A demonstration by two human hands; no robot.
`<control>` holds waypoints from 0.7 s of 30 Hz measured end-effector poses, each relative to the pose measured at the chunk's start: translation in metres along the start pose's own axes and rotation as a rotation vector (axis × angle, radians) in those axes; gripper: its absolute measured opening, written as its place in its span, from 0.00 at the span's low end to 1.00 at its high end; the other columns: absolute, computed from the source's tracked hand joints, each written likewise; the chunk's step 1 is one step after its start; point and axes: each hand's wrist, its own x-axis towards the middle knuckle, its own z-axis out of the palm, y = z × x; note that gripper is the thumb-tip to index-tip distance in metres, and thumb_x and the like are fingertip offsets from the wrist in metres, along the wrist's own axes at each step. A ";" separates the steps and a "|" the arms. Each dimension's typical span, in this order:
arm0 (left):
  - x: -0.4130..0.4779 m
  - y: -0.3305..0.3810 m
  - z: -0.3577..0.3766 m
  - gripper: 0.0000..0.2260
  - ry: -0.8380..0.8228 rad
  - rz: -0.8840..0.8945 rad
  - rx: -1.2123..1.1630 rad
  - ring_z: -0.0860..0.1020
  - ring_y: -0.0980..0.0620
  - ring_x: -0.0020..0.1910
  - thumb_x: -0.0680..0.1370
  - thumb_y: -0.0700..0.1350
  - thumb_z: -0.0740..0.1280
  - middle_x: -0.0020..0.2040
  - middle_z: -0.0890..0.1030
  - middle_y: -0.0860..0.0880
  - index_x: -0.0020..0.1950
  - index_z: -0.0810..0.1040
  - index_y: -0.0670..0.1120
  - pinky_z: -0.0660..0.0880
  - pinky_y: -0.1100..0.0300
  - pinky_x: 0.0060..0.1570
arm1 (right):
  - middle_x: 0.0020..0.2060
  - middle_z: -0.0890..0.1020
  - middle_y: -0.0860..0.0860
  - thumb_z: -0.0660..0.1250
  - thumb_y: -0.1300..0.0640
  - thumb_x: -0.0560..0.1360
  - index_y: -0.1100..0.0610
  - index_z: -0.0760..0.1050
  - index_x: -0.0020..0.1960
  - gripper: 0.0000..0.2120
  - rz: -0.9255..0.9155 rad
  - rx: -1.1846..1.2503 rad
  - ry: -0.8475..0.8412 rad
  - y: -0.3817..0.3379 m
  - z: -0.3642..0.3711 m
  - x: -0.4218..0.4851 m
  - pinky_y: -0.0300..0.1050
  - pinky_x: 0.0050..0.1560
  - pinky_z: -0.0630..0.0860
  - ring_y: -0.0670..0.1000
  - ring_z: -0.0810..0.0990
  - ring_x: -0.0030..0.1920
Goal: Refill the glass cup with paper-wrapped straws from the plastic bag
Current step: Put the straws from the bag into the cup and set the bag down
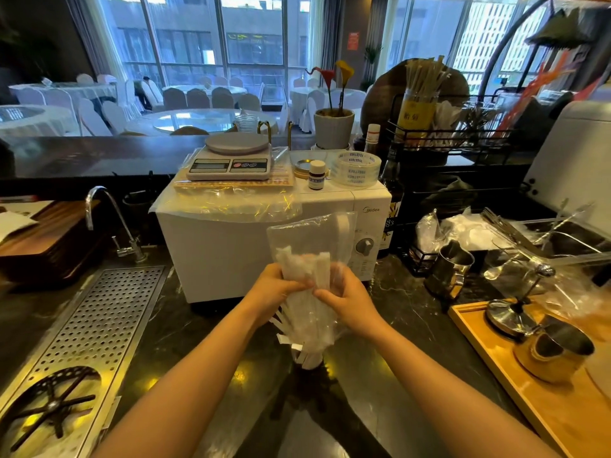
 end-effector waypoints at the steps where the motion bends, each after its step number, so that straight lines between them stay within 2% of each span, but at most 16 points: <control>1: 0.000 0.000 0.000 0.18 -0.009 0.010 0.015 0.79 0.56 0.50 0.72 0.35 0.67 0.51 0.79 0.51 0.60 0.75 0.47 0.78 0.64 0.46 | 0.48 0.77 0.46 0.67 0.64 0.72 0.51 0.68 0.52 0.14 -0.003 0.022 -0.010 -0.001 -0.001 -0.001 0.35 0.50 0.76 0.46 0.78 0.51; 2: 0.000 0.001 0.001 0.19 -0.018 0.023 0.030 0.77 0.56 0.52 0.72 0.35 0.67 0.53 0.78 0.52 0.61 0.74 0.50 0.77 0.64 0.48 | 0.47 0.76 0.43 0.67 0.64 0.72 0.50 0.68 0.52 0.14 -0.005 0.037 -0.018 -0.002 -0.001 -0.002 0.30 0.47 0.76 0.42 0.78 0.49; 4: 0.000 0.004 0.003 0.21 -0.028 0.045 0.056 0.75 0.60 0.51 0.72 0.35 0.66 0.52 0.77 0.55 0.63 0.72 0.50 0.76 0.68 0.45 | 0.47 0.75 0.40 0.67 0.63 0.72 0.49 0.68 0.52 0.14 -0.005 0.054 -0.025 -0.004 -0.003 -0.004 0.25 0.44 0.74 0.38 0.76 0.49; 6: 0.000 0.007 0.004 0.21 -0.022 0.059 0.071 0.75 0.62 0.50 0.73 0.35 0.66 0.51 0.77 0.56 0.63 0.72 0.48 0.76 0.70 0.43 | 0.48 0.75 0.40 0.67 0.62 0.72 0.47 0.68 0.51 0.14 -0.010 0.074 -0.023 -0.004 -0.005 -0.005 0.28 0.46 0.74 0.38 0.76 0.50; 9: 0.001 0.009 0.005 0.19 -0.018 0.060 0.072 0.77 0.61 0.50 0.73 0.36 0.65 0.52 0.79 0.53 0.63 0.73 0.48 0.75 0.68 0.46 | 0.48 0.76 0.41 0.67 0.62 0.72 0.51 0.69 0.52 0.13 -0.023 0.086 -0.013 -0.005 -0.007 -0.004 0.33 0.51 0.75 0.42 0.77 0.52; 12: 0.000 0.014 0.006 0.17 -0.013 0.061 0.068 0.77 0.61 0.51 0.75 0.40 0.64 0.53 0.78 0.52 0.63 0.72 0.47 0.76 0.71 0.44 | 0.47 0.77 0.44 0.66 0.62 0.73 0.50 0.69 0.50 0.11 -0.043 0.115 -0.005 -0.007 -0.009 -0.003 0.31 0.49 0.76 0.44 0.78 0.50; 16: 0.000 0.020 0.007 0.16 0.003 0.076 0.084 0.76 0.52 0.56 0.75 0.41 0.63 0.57 0.78 0.48 0.63 0.73 0.47 0.72 0.64 0.53 | 0.46 0.78 0.46 0.65 0.62 0.74 0.52 0.69 0.51 0.09 -0.069 0.134 0.014 -0.014 -0.010 0.001 0.27 0.46 0.76 0.42 0.78 0.48; 18: 0.002 0.025 0.006 0.16 0.009 0.081 0.085 0.77 0.51 0.56 0.75 0.40 0.63 0.57 0.79 0.46 0.63 0.73 0.46 0.73 0.62 0.54 | 0.47 0.78 0.49 0.64 0.62 0.74 0.50 0.69 0.49 0.08 -0.078 0.147 0.033 -0.017 -0.009 0.004 0.28 0.46 0.76 0.44 0.78 0.48; 21: 0.004 0.034 0.005 0.16 -0.001 0.102 0.086 0.79 0.55 0.50 0.75 0.39 0.64 0.53 0.80 0.48 0.63 0.73 0.45 0.77 0.68 0.45 | 0.48 0.79 0.52 0.63 0.62 0.75 0.47 0.69 0.46 0.09 -0.087 0.166 0.046 -0.024 -0.010 0.009 0.35 0.47 0.78 0.49 0.79 0.50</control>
